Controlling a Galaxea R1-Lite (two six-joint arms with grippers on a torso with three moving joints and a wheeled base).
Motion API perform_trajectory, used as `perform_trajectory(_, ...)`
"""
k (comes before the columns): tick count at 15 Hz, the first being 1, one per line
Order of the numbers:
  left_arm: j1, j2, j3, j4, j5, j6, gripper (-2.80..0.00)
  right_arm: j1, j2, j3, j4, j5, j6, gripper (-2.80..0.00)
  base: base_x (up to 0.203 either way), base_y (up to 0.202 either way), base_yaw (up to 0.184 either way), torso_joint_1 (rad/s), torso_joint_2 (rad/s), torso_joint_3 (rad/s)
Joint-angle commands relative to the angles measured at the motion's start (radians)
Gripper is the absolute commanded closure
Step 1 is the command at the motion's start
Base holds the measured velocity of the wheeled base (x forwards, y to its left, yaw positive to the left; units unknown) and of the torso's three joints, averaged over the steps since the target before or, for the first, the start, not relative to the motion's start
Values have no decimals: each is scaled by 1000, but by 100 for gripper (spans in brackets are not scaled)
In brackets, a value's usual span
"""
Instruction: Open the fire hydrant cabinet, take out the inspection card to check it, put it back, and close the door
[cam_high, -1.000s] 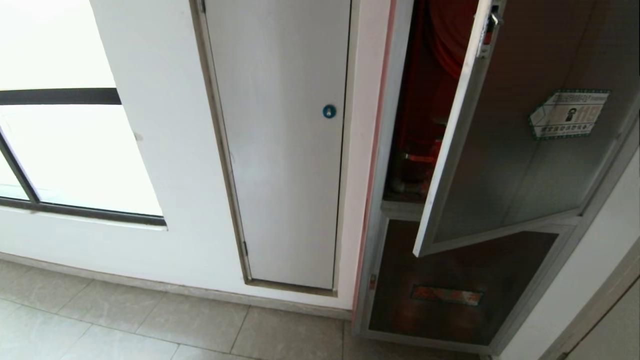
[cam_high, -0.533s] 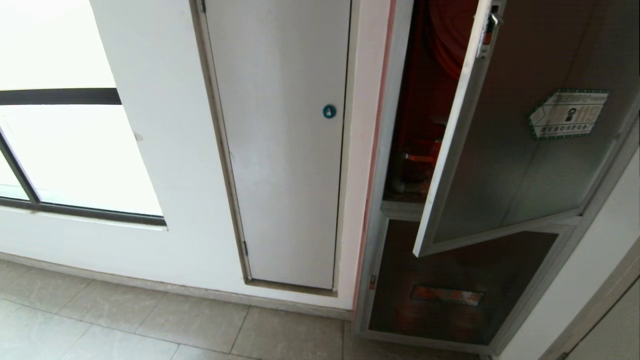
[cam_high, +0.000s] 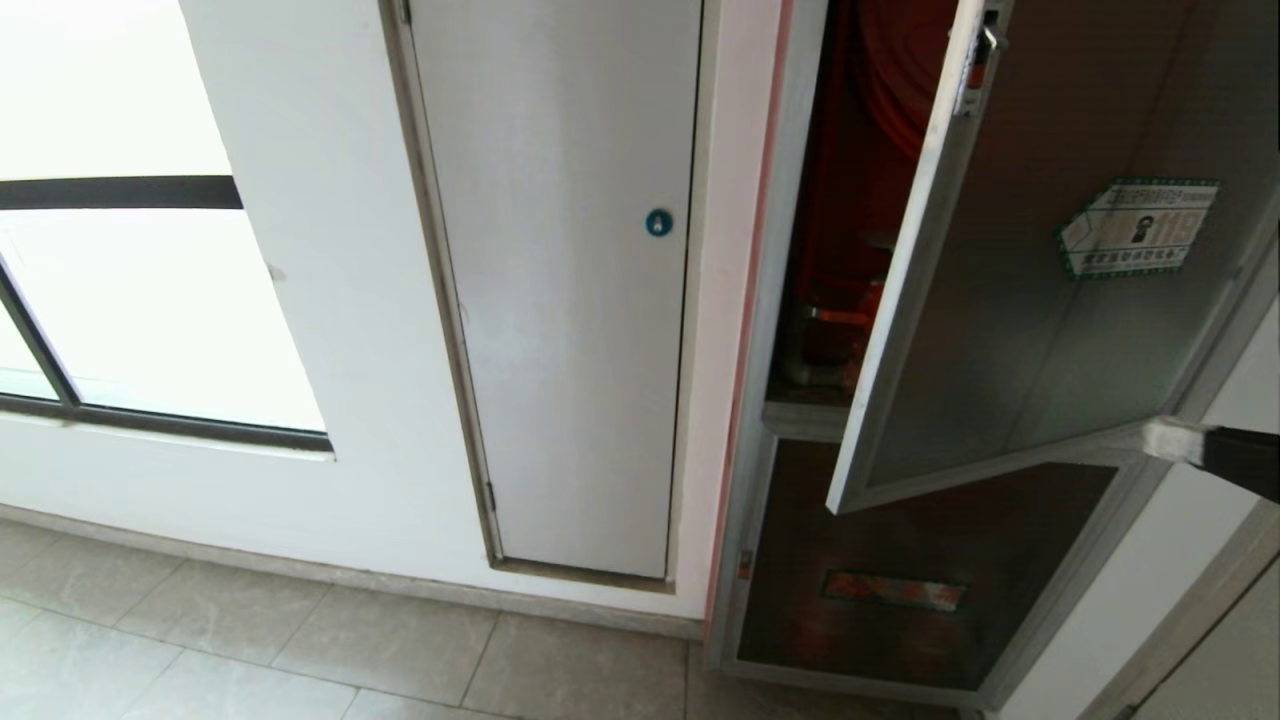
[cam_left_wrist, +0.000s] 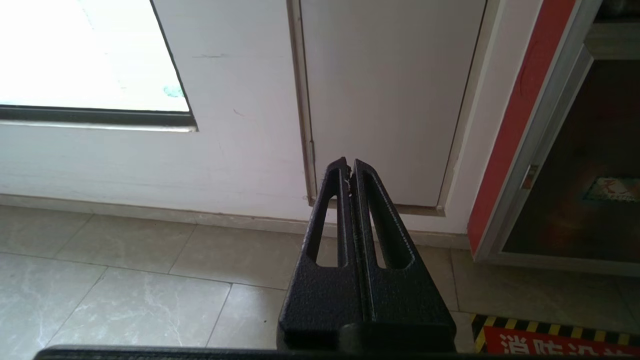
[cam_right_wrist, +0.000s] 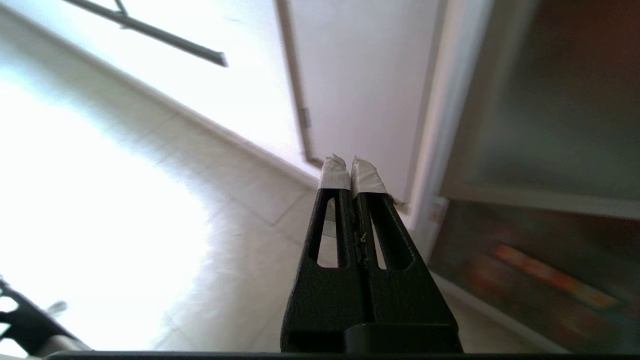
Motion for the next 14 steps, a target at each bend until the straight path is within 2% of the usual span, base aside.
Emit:
perform_trajectory(1, 0, 1, 6, 0, 0, 0, 0, 140, 237, -87, -31, -82, 43, 0, 0, 0, 0, 0, 0, 0)
perform_trajectory(2, 0, 1, 6, 0, 0, 0, 0, 202, 302, -109, -73, -161, 63, 0, 0, 0, 0, 0, 0, 0)
perform_trajectory(5, 0, 1, 6, 0, 0, 0, 0, 350, 501, -150, -289, -472, 88, 0, 0, 0, 0, 0, 0, 0)
perform_trajectory(9, 0, 1, 6, 0, 0, 0, 0, 463, 728, -251, -512, -887, 88, 0, 0, 0, 0, 0, 0, 0)
perform_trajectory(11, 0, 1, 6, 0, 0, 0, 0, 479, 812, -342, -557, -1045, 87, 0, 0, 0, 0, 0, 0, 0)
perform_trajectory(13, 0, 1, 6, 0, 0, 0, 0, 482, 877, -400, -597, -1169, 87, 0, 0, 0, 0, 0, 0, 0)
perform_trajectory(14, 0, 1, 6, 0, 0, 0, 0, 482, 895, -408, -647, -1185, 78, 0, 0, 0, 0, 0, 0, 0)
